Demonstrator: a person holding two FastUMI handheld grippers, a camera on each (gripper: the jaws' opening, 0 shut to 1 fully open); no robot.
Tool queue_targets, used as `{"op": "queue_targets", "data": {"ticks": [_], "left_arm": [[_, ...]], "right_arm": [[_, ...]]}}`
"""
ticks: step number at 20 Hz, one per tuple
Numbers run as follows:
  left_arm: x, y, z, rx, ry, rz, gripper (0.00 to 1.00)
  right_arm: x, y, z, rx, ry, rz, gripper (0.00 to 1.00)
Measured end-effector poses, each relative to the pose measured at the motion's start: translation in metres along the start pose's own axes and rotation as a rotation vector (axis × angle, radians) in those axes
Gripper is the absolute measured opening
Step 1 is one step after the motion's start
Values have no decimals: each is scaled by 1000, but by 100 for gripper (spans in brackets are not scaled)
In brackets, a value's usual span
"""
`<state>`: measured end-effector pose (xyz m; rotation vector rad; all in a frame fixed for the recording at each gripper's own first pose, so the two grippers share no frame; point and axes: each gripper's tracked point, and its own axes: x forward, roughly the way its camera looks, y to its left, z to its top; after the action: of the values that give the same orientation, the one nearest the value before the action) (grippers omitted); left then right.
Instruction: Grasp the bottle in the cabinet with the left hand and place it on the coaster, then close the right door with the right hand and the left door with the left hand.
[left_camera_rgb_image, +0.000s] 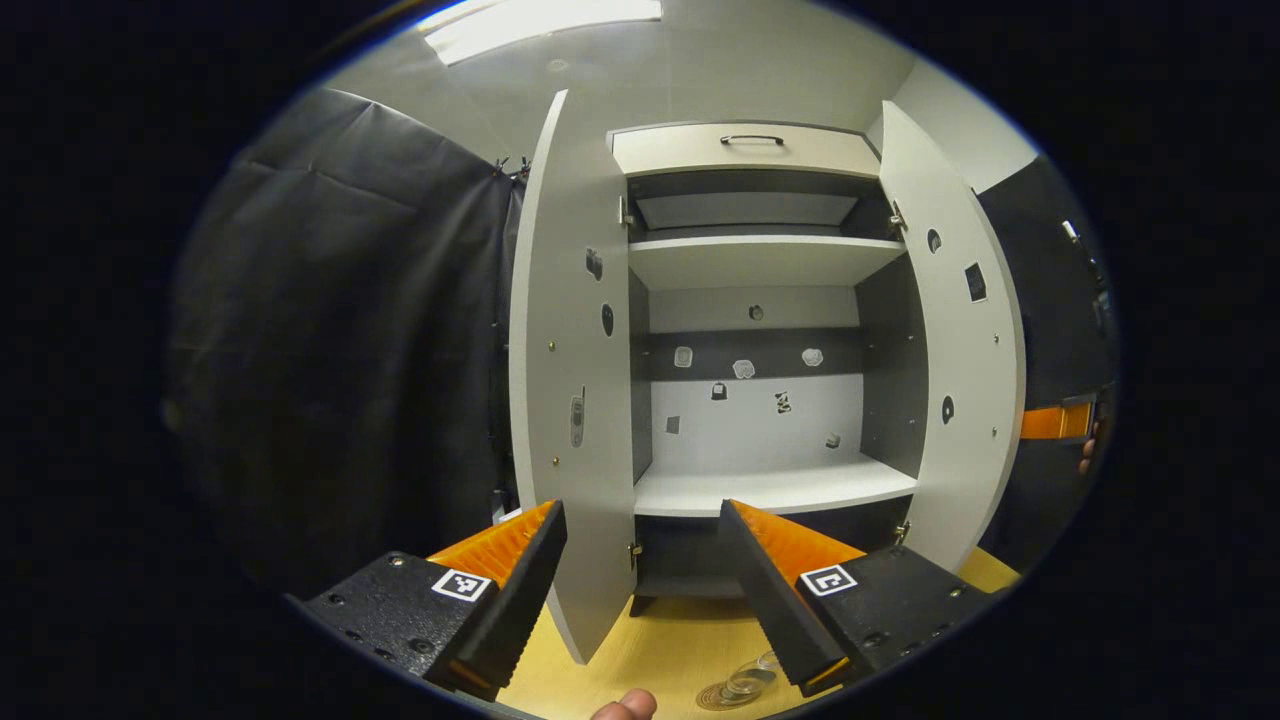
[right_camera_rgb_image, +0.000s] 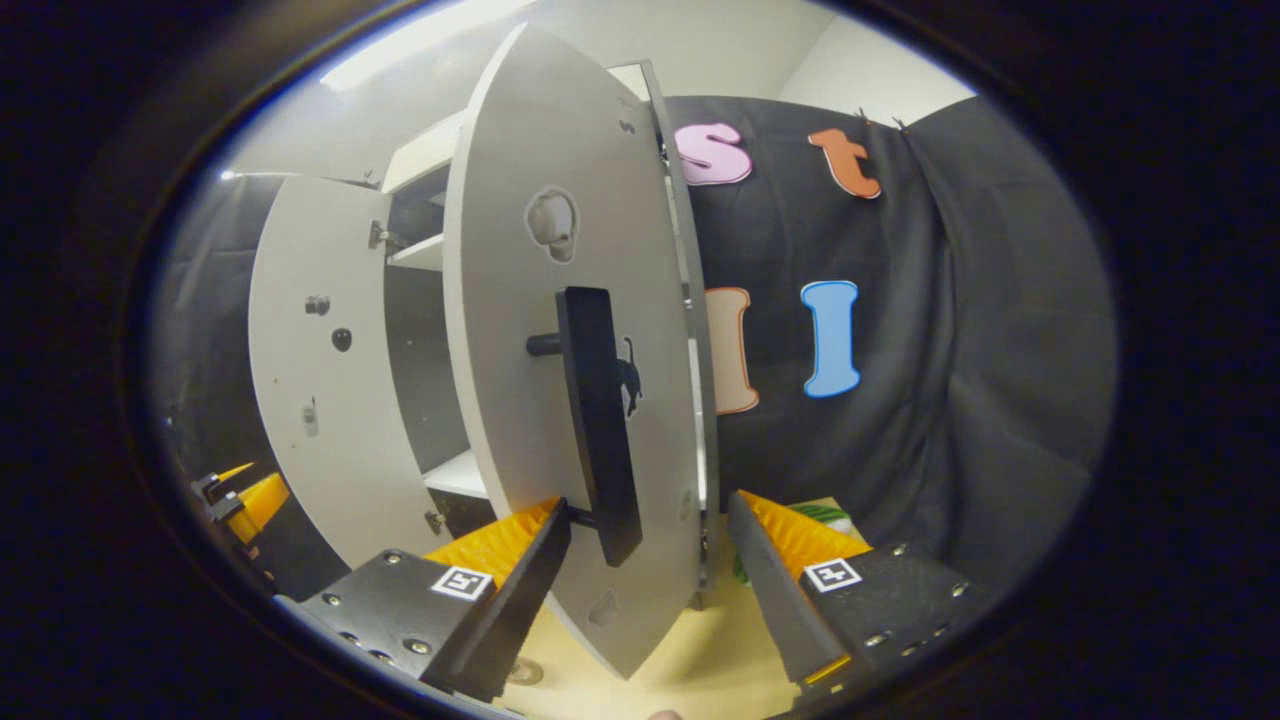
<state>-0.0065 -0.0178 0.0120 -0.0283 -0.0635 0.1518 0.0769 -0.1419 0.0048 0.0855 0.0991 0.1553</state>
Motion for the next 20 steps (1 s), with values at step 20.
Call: {"op": "queue_targets", "data": {"ticks": [20], "left_arm": [[7,75,-5,-27,26,99,96]], "right_arm": [[113,112,1,-50,-25,86,100]]}}
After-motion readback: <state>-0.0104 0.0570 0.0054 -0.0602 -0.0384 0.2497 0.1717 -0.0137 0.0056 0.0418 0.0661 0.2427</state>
